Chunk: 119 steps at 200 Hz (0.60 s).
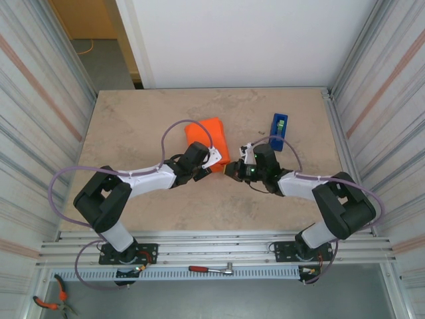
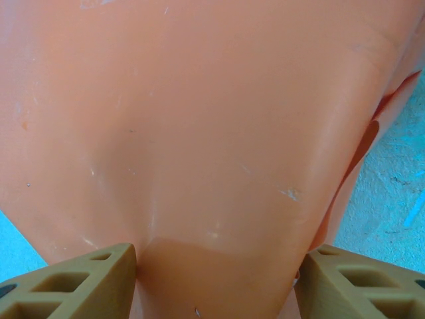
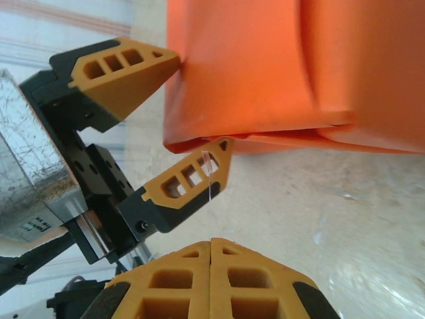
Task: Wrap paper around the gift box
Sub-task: Wrap the gift box with the wrapping paper.
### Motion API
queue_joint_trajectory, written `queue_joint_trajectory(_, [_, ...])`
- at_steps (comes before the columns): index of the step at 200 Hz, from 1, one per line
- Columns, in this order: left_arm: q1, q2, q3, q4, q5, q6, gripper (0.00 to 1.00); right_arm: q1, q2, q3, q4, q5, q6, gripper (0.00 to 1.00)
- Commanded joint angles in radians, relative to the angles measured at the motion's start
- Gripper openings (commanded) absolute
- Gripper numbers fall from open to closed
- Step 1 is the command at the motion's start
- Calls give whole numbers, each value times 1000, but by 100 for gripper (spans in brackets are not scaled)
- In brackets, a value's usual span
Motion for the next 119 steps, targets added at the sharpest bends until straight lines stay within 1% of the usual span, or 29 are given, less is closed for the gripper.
queue_joint_trajectory(1, [-13,-23,-5,-60,9,-18,62,31,33,-14,118,60,-12,0])
queue_joint_trajectory(41, [-17,-23,-8,-58,8,-15,62,61,69,-13,174,96,-16,0])
queue_joint_trajectory(119, [-19,-24,-8,-60,4,-14,62,61,117,-2,220,145,0,0])
